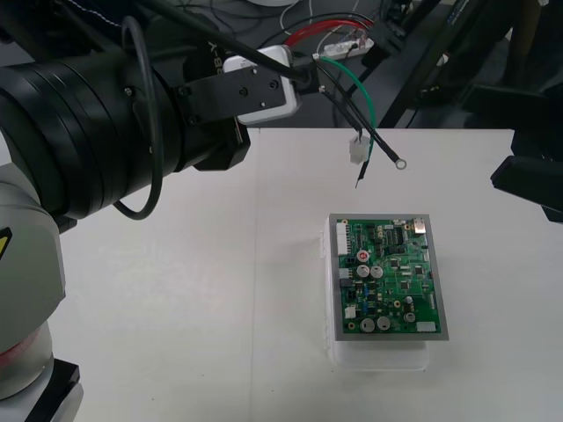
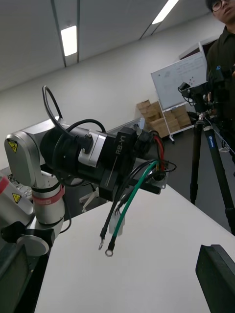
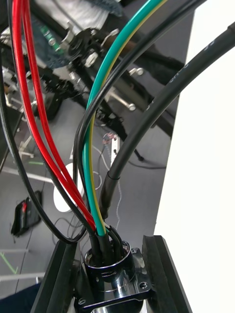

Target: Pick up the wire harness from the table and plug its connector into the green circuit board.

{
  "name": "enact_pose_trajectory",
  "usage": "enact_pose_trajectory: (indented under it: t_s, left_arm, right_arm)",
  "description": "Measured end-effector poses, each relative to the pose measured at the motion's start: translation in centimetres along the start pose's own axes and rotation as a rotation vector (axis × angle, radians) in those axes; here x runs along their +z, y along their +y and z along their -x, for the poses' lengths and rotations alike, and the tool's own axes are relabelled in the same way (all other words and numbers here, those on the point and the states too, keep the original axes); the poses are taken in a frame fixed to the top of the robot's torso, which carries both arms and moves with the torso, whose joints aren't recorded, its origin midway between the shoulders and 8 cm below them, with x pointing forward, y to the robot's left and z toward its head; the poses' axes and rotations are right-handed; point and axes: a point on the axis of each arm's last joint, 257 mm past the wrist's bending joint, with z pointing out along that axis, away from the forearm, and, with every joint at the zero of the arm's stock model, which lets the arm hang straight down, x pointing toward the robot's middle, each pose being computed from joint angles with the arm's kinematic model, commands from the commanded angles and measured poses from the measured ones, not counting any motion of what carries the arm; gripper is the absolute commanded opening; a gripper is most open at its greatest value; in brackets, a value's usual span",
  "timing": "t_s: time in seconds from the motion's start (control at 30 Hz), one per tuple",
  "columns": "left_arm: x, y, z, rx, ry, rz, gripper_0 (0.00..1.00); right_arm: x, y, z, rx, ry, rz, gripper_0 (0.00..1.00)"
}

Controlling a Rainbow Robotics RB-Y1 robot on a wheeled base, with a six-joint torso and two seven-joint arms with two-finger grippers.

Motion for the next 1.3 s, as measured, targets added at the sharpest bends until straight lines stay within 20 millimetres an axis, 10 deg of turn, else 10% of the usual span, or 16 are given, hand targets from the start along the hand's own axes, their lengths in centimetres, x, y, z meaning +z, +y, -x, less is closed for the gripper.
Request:
enact_pose_trajectory:
  t_s: [1.3]
  left_arm:
    - [0.3, -0.5, 1.2, 0.018, -0.031, -0.005, 0.0]
  right_arm:
    - [4.1, -2.0, 2.9, 0.017, -0.215, -0.237, 1.0]
